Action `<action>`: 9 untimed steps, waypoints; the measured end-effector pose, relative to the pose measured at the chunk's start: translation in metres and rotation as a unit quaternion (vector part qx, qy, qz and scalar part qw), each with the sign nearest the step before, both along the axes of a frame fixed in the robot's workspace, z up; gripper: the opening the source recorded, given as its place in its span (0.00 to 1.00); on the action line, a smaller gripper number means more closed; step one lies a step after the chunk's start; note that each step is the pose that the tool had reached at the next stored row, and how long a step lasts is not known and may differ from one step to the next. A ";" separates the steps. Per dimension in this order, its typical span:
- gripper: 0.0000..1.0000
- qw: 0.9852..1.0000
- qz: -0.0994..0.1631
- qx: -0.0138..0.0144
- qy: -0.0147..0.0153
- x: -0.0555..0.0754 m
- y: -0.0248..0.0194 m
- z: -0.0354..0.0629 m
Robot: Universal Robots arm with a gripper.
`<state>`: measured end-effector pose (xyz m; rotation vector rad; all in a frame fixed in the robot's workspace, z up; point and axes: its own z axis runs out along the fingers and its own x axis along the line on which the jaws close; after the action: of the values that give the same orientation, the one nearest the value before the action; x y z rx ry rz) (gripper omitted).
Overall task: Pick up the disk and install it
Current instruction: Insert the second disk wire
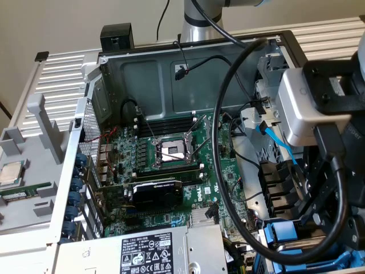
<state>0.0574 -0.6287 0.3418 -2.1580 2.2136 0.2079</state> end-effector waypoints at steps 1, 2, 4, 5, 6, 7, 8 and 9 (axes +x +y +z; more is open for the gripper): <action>0.16 1.000 0.000 0.000 0.000 0.000 0.0000 -0.0002; 0.16 1.000 0.000 0.000 0.000 0.000 0.0000 -0.0004; 0.16 1.000 0.000 0.000 0.000 0.000 0.0000 -0.0007; 0.16 1.000 0.000 0.000 0.000 0.000 0.0000 -0.0008; 0.16 1.000 0.000 0.000 0.000 0.000 0.0000 -0.0009; 0.16 1.000 0.000 0.000 0.000 0.000 0.0000 -0.0010; 0.16 1.000 0.000 0.000 0.000 0.000 0.0000 -0.0011; 0.16 1.000 0.000 0.000 0.000 0.000 0.0000 -0.0012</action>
<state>0.0574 -0.6287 0.3405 -2.1583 2.2132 0.2081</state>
